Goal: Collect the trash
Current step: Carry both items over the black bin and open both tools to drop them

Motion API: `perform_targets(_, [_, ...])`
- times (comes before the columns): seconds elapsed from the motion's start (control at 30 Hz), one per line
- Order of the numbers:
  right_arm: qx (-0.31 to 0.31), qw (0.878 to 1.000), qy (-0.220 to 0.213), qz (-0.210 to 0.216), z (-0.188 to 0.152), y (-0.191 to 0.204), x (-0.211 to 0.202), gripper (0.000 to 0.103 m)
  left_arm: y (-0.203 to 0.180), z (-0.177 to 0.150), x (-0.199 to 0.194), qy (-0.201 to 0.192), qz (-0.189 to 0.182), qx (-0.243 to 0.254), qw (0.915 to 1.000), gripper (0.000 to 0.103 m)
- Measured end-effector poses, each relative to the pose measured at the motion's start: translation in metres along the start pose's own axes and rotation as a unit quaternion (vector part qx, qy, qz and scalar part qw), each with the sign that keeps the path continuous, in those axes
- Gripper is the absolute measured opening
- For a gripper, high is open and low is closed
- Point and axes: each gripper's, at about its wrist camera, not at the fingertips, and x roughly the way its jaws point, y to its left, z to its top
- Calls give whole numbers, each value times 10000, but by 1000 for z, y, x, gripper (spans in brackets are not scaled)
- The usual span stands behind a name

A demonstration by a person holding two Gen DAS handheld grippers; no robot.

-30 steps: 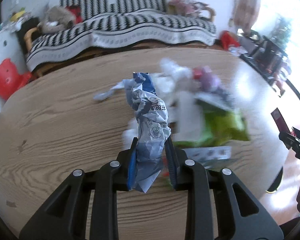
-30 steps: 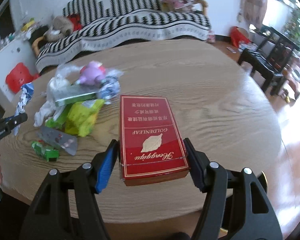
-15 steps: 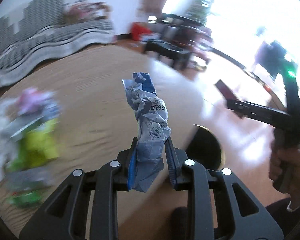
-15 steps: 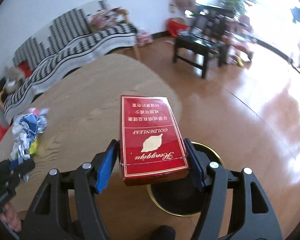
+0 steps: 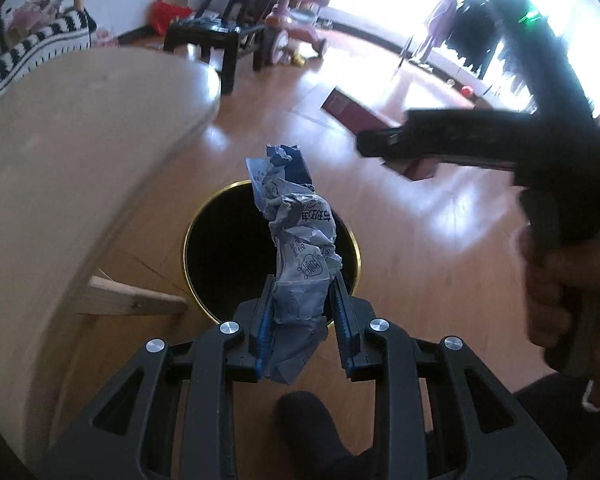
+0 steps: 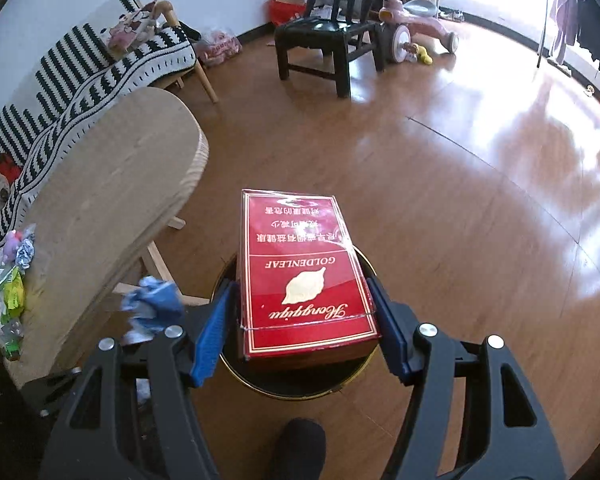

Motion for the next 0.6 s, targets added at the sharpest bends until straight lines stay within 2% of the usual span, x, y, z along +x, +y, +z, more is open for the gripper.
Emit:
perform_targets(0.17, [-2,9998,194,63,-2,1,12,64,9,7,22,152,83,-110,9998,26])
perform_targets(0.47, [131,9996,221,108,4,-3,15,65,4,10,32,163,118,-81,9998,28])
perform_targets(0.53, [166,9995,250,135,5,-3,16,69,0,18,32,137,147,-43,9998,44])
perform_targets(0.57, [181,9993,274,151,5,-3,17,76,-1,16,30,105,174,-23,9998,50])
perform_targets(0.6, [211,9992,278,170,5,-3,16,77,-2,15,28,77,204,-20,9998,61])
